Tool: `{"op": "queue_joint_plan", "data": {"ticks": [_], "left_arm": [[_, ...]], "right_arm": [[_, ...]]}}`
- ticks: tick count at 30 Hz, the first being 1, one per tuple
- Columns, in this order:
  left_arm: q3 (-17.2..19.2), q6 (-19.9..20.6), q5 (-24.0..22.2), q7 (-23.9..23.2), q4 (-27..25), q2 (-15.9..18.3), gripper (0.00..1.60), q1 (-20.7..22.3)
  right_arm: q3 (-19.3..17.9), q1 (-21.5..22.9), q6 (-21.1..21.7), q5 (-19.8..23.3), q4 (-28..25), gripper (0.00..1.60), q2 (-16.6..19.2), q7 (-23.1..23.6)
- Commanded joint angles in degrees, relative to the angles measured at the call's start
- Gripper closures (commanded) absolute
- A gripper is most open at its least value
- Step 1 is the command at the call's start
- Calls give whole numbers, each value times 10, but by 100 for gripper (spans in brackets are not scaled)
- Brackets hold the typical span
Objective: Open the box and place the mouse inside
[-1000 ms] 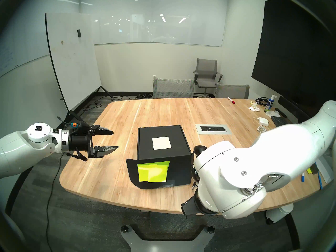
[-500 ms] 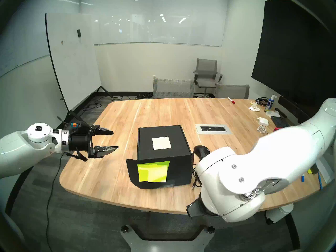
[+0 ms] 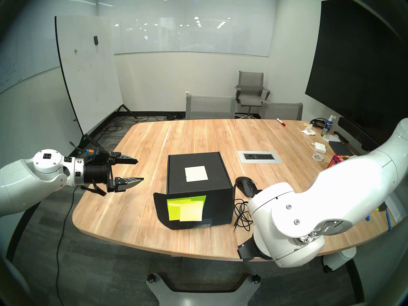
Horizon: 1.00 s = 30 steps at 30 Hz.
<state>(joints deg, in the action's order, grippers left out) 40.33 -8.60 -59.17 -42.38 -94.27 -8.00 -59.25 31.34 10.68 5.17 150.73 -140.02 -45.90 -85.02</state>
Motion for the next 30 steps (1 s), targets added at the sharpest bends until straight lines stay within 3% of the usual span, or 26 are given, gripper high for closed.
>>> {"op": "queue_joint_plan", "data": {"ticks": [1,13,30], "left_arm": [[7,-2,-1,1,-1,1,0,7],[6,-2,-1,1,-1,1,0,8],[3,-2,-1,2,-1,1,0,9]], "right_arm": [[14,41,-3,-15,0,0,27,0],[43,85,0,-37,0,0,58,0],[78,119,28,-64,0,0,70,0]]}}
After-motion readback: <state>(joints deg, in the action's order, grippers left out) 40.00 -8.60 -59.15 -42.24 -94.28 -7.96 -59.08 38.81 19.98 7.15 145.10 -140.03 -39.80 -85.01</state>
